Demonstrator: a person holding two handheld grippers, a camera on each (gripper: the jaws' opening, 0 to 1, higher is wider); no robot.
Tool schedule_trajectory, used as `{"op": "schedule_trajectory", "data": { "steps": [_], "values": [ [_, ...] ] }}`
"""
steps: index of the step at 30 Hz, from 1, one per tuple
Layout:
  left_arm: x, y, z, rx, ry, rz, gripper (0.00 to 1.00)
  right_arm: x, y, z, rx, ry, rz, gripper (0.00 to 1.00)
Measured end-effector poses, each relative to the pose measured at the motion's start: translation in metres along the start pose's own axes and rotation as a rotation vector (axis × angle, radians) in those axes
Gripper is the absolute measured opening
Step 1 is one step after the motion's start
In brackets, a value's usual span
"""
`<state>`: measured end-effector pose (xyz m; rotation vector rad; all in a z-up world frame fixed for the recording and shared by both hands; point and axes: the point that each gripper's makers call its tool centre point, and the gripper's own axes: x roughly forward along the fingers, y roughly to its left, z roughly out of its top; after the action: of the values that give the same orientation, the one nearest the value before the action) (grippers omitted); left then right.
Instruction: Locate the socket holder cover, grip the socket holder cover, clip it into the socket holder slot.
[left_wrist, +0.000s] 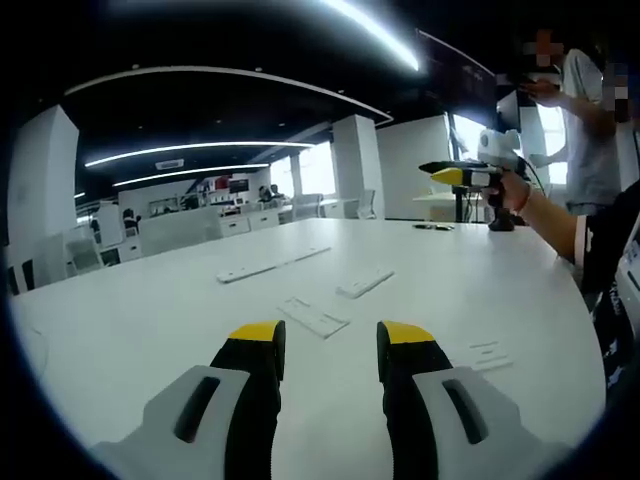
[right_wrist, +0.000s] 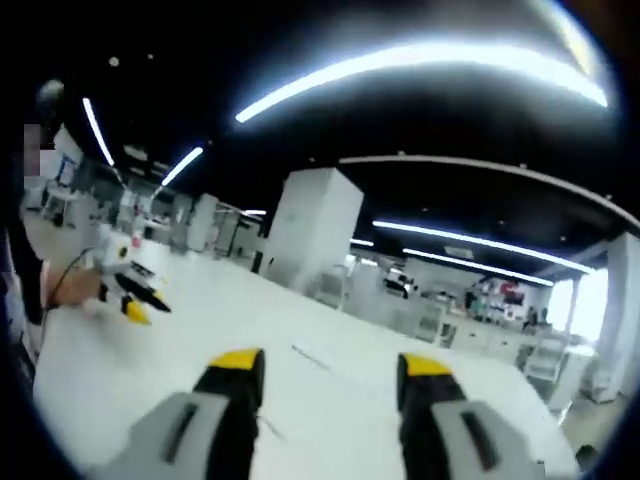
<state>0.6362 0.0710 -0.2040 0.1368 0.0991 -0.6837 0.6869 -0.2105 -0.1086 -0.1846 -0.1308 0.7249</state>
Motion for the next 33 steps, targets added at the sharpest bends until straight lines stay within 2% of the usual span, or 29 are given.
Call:
{"op": "schedule_trajectory", "data": {
  "steps": [2,6,11,15,17,18,23,29,33],
  "values": [
    [0.000,0.000,0.001,0.001,-0.004,0.003,0.38,-0.005,-0.004,-0.005,0.037,-0.018,-0.001,0.58],
    [0.000,0.003,0.002,0.001,-0.014,0.013,0.38,-0.010,-0.026,-0.033,-0.004,0.048,-0.094,0.58],
    [0.000,0.005,0.004,0.002,-0.028,0.016,0.38,-0.014,-0.030,-0.051,0.090,0.034,-0.084,0.63],
    [0.001,0.007,0.002,0.004,-0.022,0.021,0.38,-0.017,-0.030,-0.055,0.128,0.008,-0.070,0.56],
    [0.001,0.007,0.000,-0.001,-0.017,0.022,0.38,-0.019,-0.040,-0.064,0.091,0.043,-0.132,0.53],
    [0.001,0.006,0.000,-0.005,-0.018,0.020,0.38,-0.019,-0.041,-0.069,0.069,0.064,-0.138,0.51],
    [0.002,0.005,-0.002,-0.015,-0.011,0.015,0.38,-0.011,-0.030,-0.086,0.082,0.117,-0.101,0.50],
    [0.003,0.006,-0.004,-0.022,-0.010,0.013,0.38,-0.007,-0.015,-0.091,0.077,0.137,-0.068,0.50],
    [0.003,0.008,-0.004,-0.020,-0.014,0.016,0.38,-0.005,-0.013,-0.095,0.063,0.153,-0.056,0.49]
  ]
}}
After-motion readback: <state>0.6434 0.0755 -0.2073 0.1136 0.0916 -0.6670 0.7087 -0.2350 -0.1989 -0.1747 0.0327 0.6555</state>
